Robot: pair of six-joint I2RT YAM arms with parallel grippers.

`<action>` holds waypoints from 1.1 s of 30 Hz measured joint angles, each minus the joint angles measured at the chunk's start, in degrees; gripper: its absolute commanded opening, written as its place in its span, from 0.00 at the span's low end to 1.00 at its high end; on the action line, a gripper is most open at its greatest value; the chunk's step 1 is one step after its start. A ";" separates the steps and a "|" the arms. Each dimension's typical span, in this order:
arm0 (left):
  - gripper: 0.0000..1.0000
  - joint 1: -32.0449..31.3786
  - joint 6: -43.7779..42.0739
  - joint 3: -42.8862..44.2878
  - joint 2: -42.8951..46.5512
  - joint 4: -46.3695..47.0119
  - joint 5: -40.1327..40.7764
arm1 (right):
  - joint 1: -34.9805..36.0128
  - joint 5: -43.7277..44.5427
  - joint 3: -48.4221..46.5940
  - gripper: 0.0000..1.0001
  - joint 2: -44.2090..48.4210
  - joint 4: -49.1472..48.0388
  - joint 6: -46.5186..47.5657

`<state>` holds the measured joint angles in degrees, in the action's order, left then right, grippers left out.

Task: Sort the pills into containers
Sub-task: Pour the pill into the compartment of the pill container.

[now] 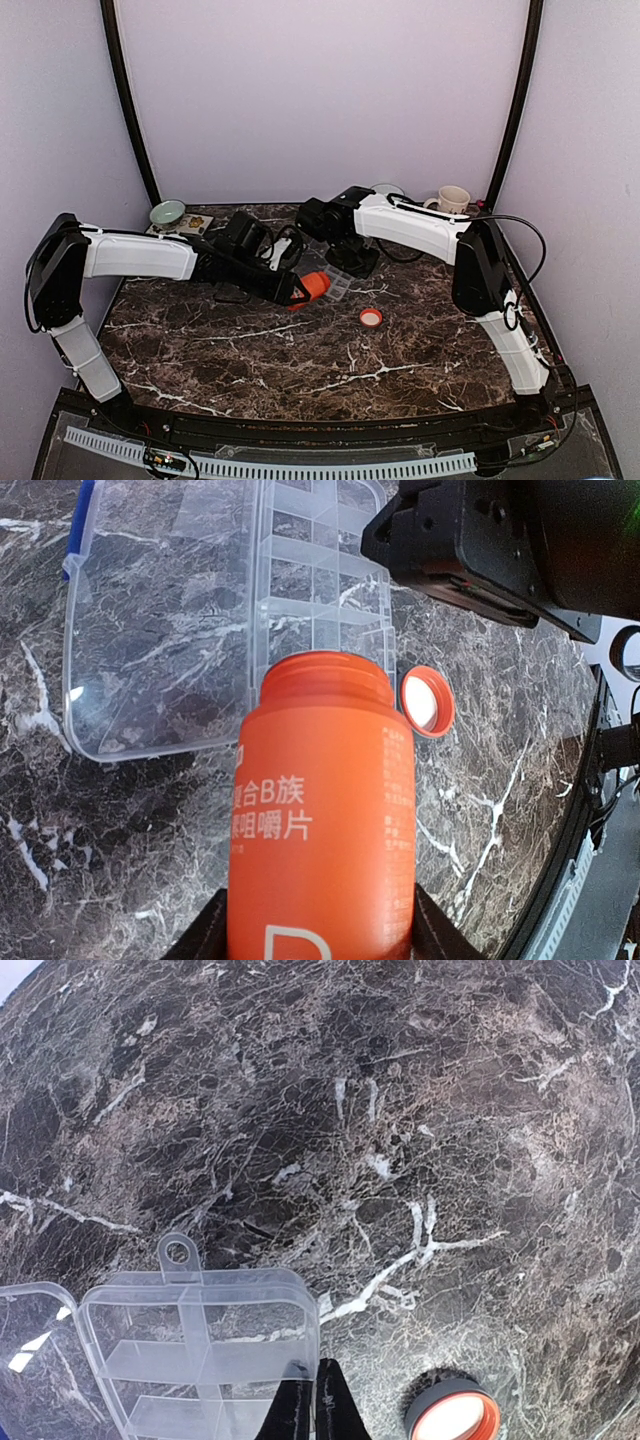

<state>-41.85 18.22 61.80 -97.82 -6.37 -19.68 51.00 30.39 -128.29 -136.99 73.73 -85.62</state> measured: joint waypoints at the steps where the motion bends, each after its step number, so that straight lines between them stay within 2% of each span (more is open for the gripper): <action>1: 0.00 -0.17 0.00 0.00 0.00 -0.15 0.09 | 0.00 0.17 0.00 0.00 0.00 0.02 0.00; 33: 0.00 -0.87 -0.63 4.81 -0.98 -6.14 2.34 | 1.05 5.95 -1.79 0.00 0.07 0.24 1.36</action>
<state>-42.72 17.58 66.61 -98.80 -12.51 -17.34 52.05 36.34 -130.08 -136.92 73.97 -84.27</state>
